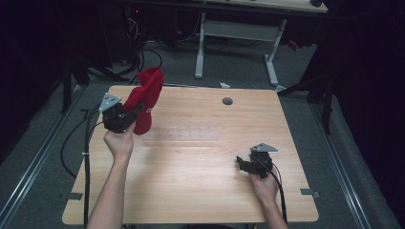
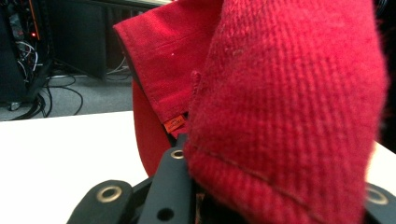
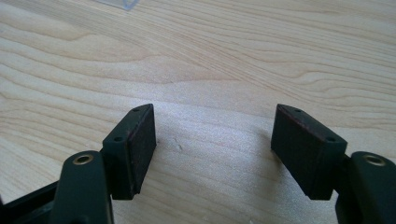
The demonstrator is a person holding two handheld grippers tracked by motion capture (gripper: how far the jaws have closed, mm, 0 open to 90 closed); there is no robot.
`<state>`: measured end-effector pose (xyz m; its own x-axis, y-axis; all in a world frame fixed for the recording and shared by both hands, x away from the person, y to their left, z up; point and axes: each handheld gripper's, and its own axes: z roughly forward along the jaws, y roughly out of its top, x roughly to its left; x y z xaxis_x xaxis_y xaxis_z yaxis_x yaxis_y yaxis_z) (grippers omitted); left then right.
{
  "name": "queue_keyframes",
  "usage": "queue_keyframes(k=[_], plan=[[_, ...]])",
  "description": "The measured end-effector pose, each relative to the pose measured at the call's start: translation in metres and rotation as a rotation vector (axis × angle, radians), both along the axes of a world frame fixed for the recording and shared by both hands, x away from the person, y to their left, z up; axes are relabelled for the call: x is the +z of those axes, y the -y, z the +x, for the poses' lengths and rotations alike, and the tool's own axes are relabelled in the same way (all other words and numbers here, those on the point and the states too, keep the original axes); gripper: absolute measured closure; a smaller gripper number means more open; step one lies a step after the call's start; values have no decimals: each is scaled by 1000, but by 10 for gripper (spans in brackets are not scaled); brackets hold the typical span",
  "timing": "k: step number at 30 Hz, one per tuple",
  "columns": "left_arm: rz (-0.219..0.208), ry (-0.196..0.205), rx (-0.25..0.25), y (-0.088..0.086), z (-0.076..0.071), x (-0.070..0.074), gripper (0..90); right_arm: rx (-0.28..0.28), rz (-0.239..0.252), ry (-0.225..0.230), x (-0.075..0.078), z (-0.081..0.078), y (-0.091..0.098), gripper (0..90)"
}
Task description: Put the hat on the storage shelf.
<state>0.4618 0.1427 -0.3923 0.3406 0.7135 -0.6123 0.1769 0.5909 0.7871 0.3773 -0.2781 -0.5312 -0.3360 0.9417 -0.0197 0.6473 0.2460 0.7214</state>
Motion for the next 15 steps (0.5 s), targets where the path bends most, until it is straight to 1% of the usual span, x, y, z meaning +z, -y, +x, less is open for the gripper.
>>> queue_keyframes(k=[1, 3, 9, 13, 15], plan=[[6, -3, -2, 0, 0, -1, 802, 0, 0, 0, 0, 0, 0, 310], [-4, -7, 1, 1, 1, -3, 802, 1, 0, 0, 0, 0, 0, 310], [-12, -23, 5, 0, 2, -13, 801, 1, 0, 0, 0, 0, 0, 309], [9, -26, -6, 2, 0, -15, 799, 1, 0, 0, 0, 0, 0, 309], [6, -25, -6, 3, -1, -16, 798, 1, 0, -1, 0, 0, 0, 309]])
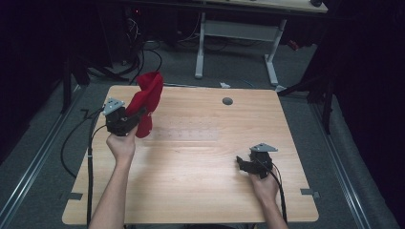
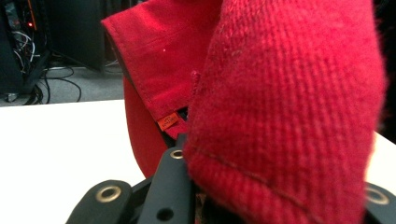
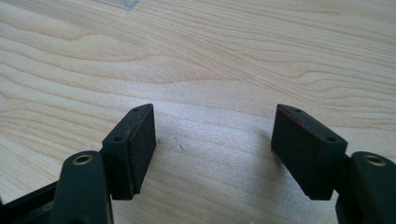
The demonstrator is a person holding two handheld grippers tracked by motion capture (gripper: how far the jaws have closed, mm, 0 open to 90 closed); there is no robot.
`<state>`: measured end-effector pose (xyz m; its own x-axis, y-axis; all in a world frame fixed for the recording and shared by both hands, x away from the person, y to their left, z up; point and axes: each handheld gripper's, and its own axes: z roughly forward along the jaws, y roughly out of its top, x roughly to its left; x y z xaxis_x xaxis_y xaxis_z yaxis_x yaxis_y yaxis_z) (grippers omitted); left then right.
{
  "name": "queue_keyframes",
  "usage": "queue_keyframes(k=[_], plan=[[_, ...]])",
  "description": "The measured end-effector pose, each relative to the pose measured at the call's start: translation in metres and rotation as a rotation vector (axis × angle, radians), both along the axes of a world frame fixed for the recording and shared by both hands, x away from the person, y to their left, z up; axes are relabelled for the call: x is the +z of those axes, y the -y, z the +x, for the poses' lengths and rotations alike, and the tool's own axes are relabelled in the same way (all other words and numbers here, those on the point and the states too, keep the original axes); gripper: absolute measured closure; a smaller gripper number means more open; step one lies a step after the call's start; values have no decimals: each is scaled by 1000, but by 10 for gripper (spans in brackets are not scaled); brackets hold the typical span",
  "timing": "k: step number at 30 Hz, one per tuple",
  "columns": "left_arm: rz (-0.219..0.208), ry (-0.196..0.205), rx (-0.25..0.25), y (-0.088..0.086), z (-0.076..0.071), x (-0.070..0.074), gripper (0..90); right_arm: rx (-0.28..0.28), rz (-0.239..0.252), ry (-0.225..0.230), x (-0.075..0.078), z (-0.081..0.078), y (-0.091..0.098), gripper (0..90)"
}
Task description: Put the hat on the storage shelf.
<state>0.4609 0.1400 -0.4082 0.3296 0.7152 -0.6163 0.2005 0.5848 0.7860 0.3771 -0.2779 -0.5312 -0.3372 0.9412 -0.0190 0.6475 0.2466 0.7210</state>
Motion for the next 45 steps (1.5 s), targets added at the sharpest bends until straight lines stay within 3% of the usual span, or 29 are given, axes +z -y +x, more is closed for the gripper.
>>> queue_keyframes(k=[10, 13, 23, 27, 33, 37, 45], plan=[[10, -35, -12, -4, -9, -12, 789, 0, 0, 0, 0, 0, 0, 309], [36, -44, -12, -2, -12, -13, 772, 2, -1, 1, 0, 0, 0, 309], [99, -63, 12, -7, -18, -17, 440, 2, -1, 1, 0, 0, 0, 309], [123, -73, 9, -11, -24, -15, 369, 1, 0, 1, 0, 0, 0, 309], [136, -77, 9, -17, -35, -16, 318, 0, 1, 0, 0, 0, 0, 309], [167, -79, 8, -18, -42, -19, 309, -1, 1, 0, 0, 0, 0, 309], [187, -77, 18, -19, -50, -22, 308, -1, 1, 0, 0, 0, 0, 308]])
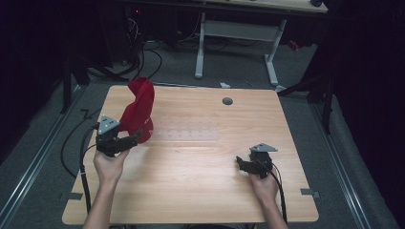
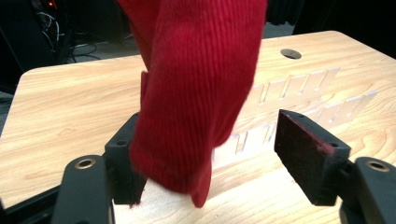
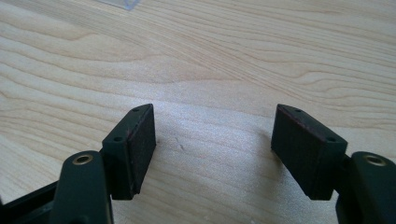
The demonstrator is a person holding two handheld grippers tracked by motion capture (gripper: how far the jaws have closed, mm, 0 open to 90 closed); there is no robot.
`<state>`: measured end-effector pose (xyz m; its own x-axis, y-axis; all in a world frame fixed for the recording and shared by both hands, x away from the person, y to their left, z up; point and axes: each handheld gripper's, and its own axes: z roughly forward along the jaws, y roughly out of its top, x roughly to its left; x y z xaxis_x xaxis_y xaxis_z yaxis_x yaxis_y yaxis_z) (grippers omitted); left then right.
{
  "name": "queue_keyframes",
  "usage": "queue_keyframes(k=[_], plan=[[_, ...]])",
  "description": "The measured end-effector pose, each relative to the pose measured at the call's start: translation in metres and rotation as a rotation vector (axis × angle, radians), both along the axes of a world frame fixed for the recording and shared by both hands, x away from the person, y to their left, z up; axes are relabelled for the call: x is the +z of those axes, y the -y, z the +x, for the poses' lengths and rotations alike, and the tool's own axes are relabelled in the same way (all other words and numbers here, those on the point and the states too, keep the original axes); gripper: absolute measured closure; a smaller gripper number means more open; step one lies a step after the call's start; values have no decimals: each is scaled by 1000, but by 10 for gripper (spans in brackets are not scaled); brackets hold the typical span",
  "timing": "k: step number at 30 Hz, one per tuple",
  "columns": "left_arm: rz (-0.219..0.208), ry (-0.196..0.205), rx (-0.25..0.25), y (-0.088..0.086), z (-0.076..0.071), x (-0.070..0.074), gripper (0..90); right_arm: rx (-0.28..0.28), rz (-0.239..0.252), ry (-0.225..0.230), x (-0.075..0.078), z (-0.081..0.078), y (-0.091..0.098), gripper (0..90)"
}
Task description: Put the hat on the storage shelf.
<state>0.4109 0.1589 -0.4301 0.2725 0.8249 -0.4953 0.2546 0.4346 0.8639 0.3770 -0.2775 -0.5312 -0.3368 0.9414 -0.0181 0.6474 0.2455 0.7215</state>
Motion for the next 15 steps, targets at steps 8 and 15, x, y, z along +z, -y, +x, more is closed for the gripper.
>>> queue_keyframes(k=[8, 15], plan=[[0, -7, 0, -7, -13, -8, 308, 0, 0, 0, 0, 0, 0, 309], [-24, -12, 14, -19, -25, -12, 309, -1, 1, 0, 0, 0, 0, 309]])
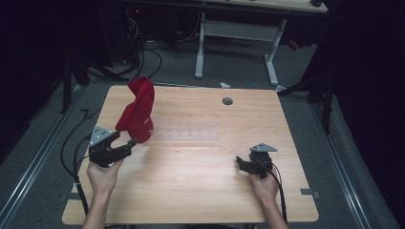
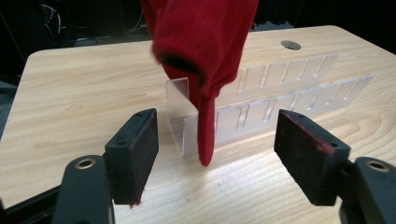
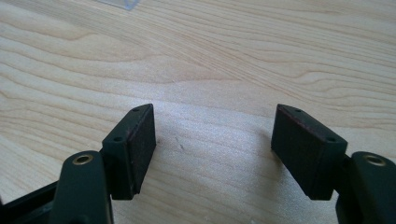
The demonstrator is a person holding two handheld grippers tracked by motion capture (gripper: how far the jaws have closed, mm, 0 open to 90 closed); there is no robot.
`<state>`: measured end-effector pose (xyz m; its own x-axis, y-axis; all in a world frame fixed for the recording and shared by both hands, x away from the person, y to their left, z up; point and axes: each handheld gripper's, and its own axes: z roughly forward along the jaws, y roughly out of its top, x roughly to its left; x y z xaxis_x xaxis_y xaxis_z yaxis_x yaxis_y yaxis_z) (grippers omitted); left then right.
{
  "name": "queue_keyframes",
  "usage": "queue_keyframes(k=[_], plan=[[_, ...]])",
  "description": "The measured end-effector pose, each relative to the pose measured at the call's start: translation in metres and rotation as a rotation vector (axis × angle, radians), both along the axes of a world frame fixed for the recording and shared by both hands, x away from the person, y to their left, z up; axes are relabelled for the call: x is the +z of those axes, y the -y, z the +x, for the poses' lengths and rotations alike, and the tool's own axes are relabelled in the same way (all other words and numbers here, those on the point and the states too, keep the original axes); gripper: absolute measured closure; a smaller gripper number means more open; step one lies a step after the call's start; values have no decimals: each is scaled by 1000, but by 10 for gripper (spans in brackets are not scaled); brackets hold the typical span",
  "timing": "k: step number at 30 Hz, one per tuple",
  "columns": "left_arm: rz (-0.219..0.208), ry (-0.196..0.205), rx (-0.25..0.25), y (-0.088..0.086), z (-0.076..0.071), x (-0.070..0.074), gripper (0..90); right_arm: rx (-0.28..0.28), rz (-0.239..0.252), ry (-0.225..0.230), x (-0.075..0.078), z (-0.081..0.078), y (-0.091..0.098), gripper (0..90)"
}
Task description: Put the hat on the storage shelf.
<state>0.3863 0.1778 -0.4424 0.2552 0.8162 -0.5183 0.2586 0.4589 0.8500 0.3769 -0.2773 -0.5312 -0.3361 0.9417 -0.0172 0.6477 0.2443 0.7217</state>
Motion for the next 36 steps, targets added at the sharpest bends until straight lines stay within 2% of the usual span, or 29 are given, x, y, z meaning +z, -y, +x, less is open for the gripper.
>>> queue_keyframes(k=[11, 17, 36], plan=[[-17, -2, -21, -2, -16, -3, 307, 0, -1, 0, 0, 0, 0, 309], [-18, 7, -31, 3, -26, -5, 309, 1, -1, 0, 0, 0, 0, 309], [-20, -16, -94, 21, -41, -16, 309, 0, -1, 0, 0, 0, 0, 309]])
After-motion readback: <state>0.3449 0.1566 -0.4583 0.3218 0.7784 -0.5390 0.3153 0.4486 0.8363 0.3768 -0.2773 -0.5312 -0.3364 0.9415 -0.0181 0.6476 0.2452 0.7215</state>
